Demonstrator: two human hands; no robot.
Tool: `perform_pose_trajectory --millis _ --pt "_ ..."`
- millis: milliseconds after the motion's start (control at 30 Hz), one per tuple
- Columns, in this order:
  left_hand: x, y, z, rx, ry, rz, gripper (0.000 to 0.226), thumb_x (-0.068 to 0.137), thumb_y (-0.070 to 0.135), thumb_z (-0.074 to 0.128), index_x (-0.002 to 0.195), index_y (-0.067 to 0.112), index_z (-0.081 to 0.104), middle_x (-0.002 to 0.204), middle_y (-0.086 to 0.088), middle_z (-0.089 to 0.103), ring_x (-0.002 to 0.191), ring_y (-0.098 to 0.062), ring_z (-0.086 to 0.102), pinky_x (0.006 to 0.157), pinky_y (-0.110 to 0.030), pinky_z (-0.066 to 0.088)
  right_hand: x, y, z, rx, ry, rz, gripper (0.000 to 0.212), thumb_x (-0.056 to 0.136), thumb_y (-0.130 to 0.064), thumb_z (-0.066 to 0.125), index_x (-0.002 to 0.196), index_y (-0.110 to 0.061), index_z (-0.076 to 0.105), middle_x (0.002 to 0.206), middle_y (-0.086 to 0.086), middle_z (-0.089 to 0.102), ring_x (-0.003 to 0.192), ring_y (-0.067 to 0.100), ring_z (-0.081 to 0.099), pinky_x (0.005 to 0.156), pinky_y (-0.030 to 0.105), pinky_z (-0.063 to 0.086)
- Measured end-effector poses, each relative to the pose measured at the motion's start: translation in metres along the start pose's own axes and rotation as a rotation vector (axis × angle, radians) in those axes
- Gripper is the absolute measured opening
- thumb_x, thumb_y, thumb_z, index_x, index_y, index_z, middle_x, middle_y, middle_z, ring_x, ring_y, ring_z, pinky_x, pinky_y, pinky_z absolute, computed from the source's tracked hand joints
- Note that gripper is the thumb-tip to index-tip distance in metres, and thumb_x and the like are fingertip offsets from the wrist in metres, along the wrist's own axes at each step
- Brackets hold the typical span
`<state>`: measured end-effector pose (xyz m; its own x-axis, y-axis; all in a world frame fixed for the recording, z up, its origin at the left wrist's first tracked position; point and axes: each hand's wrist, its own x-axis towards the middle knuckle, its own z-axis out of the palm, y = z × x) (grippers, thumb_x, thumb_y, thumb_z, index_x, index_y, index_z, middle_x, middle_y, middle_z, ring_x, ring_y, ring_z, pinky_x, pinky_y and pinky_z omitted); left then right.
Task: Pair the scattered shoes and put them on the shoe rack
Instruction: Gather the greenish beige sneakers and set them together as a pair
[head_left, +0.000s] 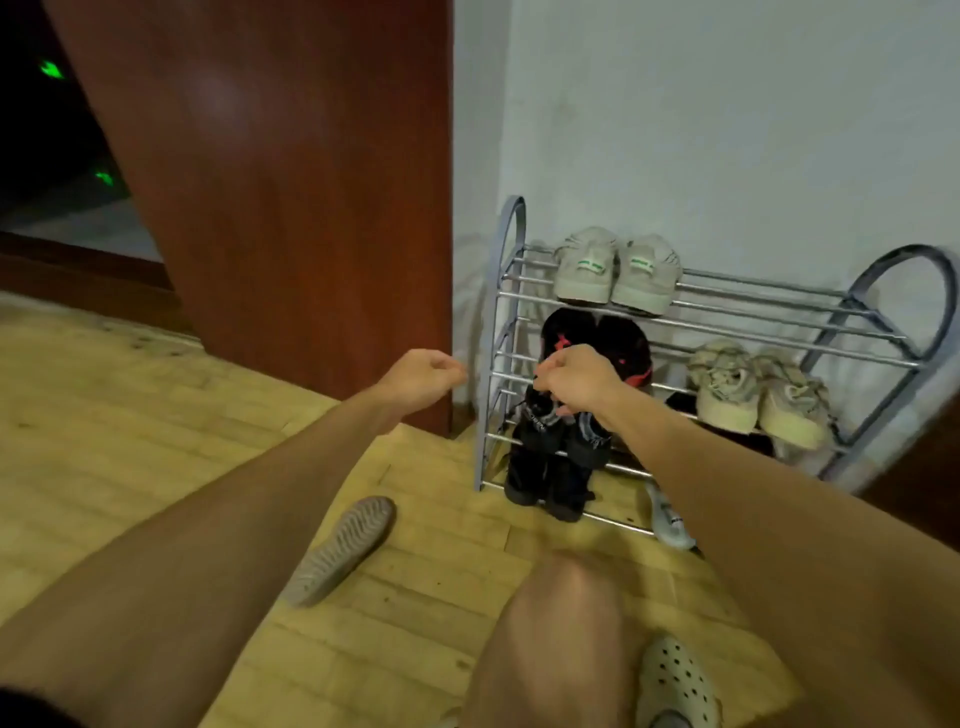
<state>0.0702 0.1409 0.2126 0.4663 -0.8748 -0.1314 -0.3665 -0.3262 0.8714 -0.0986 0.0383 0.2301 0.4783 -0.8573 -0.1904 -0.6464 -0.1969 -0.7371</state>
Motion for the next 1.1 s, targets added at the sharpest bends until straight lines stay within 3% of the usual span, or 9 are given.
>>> perform_pose_trajectory --millis 100,233,333,567,700,833,933,1000,1100 --pt "-0.024 -0.055 -0.025 0.105 -0.022 -0.073 0.03 0.092 0.024 0.06 0.118 0.011 0.065 0.117 -0.006 0.064 0.101 -0.016 0.057 0.082 -0.025 0.041 -0.008 0.007 0.058 -0.089 -0.1 0.012 0.033 0.091 -0.01 0.057 0.115 0.012 0.062 0.085 0.017 0.057 0.08 0.024 0.052 0.075 0.04 0.053" --pt "-0.037 -0.131 -0.045 0.17 -0.057 -0.209 0.034 0.091 0.019 0.061 0.122 0.007 0.064 0.127 -0.011 0.061 0.103 -0.02 0.058 0.075 -0.023 0.042 -0.008 0.018 0.137 -0.164 -0.244 -0.005 0.023 0.088 -0.015 0.064 0.105 -0.002 0.072 0.107 0.012 0.067 0.095 0.023 0.06 0.089 0.036 0.051" --pt "-0.032 -0.19 -0.05 0.213 -0.104 -0.309 0.035 0.09 0.022 0.061 0.123 0.009 0.063 0.128 -0.01 0.06 0.115 -0.024 0.058 0.081 -0.022 0.042 -0.002 0.028 0.196 -0.207 -0.324 0.029 0.027 0.085 -0.02 0.066 0.106 -0.004 0.071 0.115 0.012 0.069 0.107 0.027 0.063 0.092 0.035 0.052" --pt "0.009 -0.317 -0.028 0.315 -0.194 -0.53 0.045 0.086 0.023 0.066 0.128 0.009 0.057 0.128 -0.014 0.06 0.114 -0.027 0.059 0.09 -0.028 0.045 0.023 0.063 0.304 -0.198 -0.468 0.112 0.027 0.087 -0.02 0.058 0.11 -0.01 0.07 0.114 0.005 0.067 0.107 0.024 0.061 0.077 0.024 0.044" --pt "0.03 -0.366 -0.013 0.487 -0.239 -0.56 0.056 0.089 0.023 0.063 0.139 0.008 0.044 0.143 -0.014 0.046 0.129 -0.029 0.048 0.102 -0.031 0.04 0.039 0.096 0.333 -0.148 -0.52 0.216 0.028 0.088 -0.018 0.059 0.113 -0.008 0.069 0.114 0.008 0.068 0.106 0.025 0.063 0.089 0.03 0.051" --pt "0.05 -0.407 -0.008 0.621 -0.218 -0.589 0.067 0.086 0.029 0.063 0.145 0.017 0.035 0.145 -0.014 0.04 0.128 -0.034 0.045 0.104 -0.042 0.043 0.062 0.106 0.344 0.032 -0.541 0.315 0.017 0.088 -0.017 0.059 0.1 -0.01 0.068 0.092 0.007 0.065 0.085 0.02 0.061 0.086 0.039 0.057" --pt "0.06 -0.429 0.0 0.586 -0.127 -0.658 0.078 0.085 0.026 0.063 0.151 0.029 0.02 0.147 -0.015 0.036 0.132 -0.038 0.039 0.107 -0.047 0.037 0.077 0.107 0.341 0.098 -0.487 0.308 0.028 0.088 -0.019 0.061 0.111 -0.003 0.068 0.103 0.012 0.07 0.097 0.026 0.066 0.092 0.044 0.055" --pt "0.064 -0.437 0.011 0.555 -0.111 -0.709 0.085 0.085 0.021 0.064 0.152 0.026 0.012 0.146 -0.018 0.036 0.132 -0.039 0.039 0.107 -0.049 0.036 0.081 0.117 0.34 0.101 -0.478 0.34 0.03 0.088 -0.017 0.061 0.113 -0.002 0.067 0.101 0.013 0.069 0.098 0.028 0.066 0.091 0.045 0.055" --pt "0.066 -0.437 0.025 0.671 -0.01 -0.78 0.076 0.084 0.021 0.067 0.147 0.014 0.024 0.145 -0.019 0.033 0.132 -0.038 0.034 0.106 -0.049 0.035 0.077 0.136 0.34 0.065 -0.491 0.394 0.028 0.09 -0.015 0.057 0.114 -0.005 0.067 0.098 0.01 0.065 0.092 0.025 0.062 0.086 0.04 0.056"
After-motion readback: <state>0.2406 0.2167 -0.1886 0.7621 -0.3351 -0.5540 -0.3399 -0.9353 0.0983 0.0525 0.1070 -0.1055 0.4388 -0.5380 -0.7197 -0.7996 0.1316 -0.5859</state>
